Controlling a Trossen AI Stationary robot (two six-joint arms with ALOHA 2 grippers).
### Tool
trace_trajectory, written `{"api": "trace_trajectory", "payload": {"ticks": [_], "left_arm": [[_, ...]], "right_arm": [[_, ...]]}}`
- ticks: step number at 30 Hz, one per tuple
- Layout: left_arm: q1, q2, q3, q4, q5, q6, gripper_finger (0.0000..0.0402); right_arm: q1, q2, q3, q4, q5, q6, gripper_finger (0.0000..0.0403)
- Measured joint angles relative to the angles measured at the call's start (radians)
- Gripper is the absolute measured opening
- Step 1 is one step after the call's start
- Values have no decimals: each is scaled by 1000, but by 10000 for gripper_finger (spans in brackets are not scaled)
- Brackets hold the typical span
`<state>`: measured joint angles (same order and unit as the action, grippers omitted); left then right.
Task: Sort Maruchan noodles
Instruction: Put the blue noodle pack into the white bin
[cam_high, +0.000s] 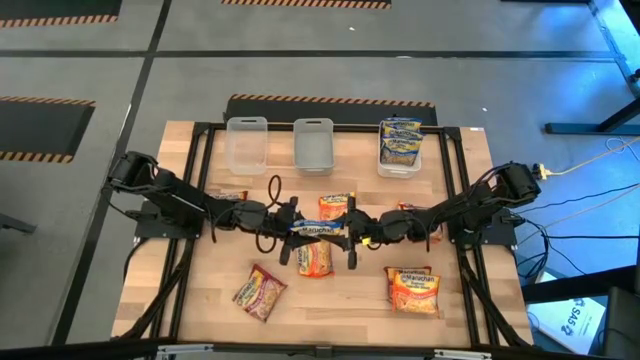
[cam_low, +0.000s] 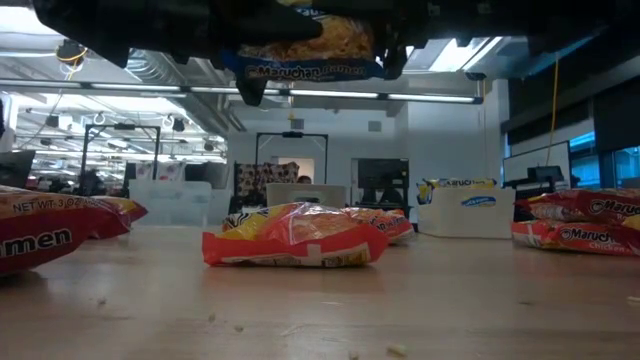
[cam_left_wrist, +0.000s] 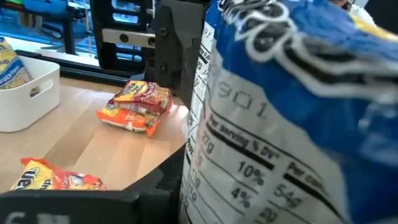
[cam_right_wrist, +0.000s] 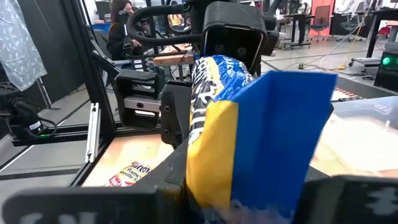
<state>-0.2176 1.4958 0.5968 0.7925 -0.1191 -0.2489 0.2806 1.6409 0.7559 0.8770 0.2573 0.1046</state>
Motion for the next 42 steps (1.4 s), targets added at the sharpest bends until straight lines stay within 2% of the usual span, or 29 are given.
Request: {"api": "trace_trajectory", "payload": {"ticks": [4,6,12,16,19,27,34,42], "left_arm": [[1,-23,4,-66,0,0,128],[0,-43,0,-135,1,0,127],[0,-46,-1,-215,-2,23,127],[2,-32,-2,-210,-20,24,127],[14,-34,-1,-201,-23,24,123],[17,-34,-1,-206,-5,33,85],[17,-34,-1,-207,0,52,74],[17,-87,0,-162,-6,77,73]], "right_arm": [[0,-38,1,-89,10,6,109],[2,-66,0,-156,-5,34,126],[2,-147,-1,-354,-40,111,223],[0,-145,0,-339,-40,116,276],[0,-139,0,-363,-32,108,297],[1,-145,0,-422,-41,126,305],[1,-147,0,-455,-41,126,305],[1,-299,1,-680,-37,139,305]]}}
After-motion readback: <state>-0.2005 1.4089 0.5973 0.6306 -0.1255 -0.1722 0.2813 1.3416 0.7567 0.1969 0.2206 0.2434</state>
